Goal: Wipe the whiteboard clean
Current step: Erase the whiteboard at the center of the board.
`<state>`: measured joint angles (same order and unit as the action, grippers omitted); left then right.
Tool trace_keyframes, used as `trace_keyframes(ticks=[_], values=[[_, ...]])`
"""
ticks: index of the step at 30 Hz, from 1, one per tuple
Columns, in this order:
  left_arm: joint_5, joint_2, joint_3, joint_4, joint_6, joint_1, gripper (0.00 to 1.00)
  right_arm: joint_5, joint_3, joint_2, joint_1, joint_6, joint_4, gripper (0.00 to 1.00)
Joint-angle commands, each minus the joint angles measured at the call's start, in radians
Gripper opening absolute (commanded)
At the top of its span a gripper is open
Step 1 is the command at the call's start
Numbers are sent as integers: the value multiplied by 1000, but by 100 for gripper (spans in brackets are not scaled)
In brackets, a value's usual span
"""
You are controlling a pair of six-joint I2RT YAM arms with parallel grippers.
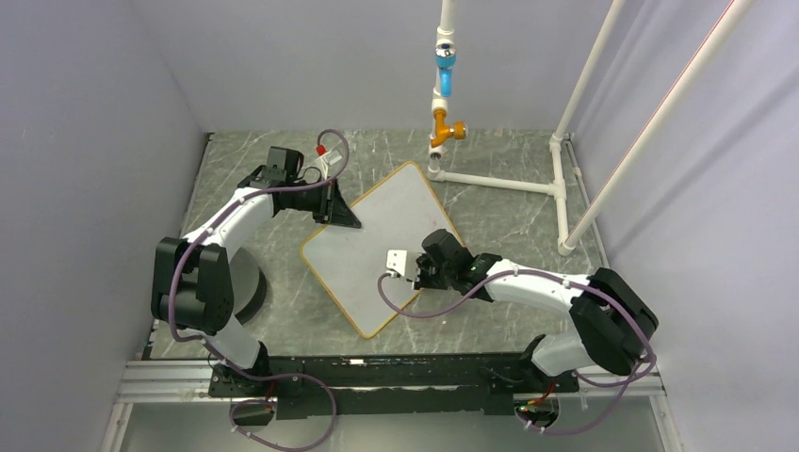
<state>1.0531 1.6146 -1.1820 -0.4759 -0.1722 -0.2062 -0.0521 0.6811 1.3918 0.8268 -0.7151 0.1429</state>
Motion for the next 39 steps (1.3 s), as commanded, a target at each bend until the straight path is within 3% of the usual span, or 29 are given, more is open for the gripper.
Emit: trace_keyframes(ticks=[1, 5, 9, 12, 16, 21, 27, 31, 39], values=[[165, -61, -18, 22, 7, -16, 0, -42, -6, -21, 56, -50, -22, 0], [164, -59, -21, 18, 10, -16, 0, -114, -3, 20, 156, -95, 36, 0], [165, -61, -19, 16, 13, -16, 0, -87, 8, 60, 192, -91, 38, 0], [166, -60, -20, 16, 12, -16, 0, -30, 20, 60, 153, -55, 8, 0], [169, -61, -20, 19, 9, -17, 0, -39, 33, 13, 10, 31, -10, 0], [170, -61, -19, 20, 7, -18, 0, -32, 10, 2, -20, -3, -1, 0], [166, -62, -20, 15, 14, -18, 0, -111, 7, 38, 129, -65, 66, 0], [165, -62, -21, 13, 16, -17, 0, -57, 32, 77, 159, -43, 53, 0], [171, -61, -19, 19, 11, -18, 0, 6, 21, -6, -56, 3, -7, 0]])
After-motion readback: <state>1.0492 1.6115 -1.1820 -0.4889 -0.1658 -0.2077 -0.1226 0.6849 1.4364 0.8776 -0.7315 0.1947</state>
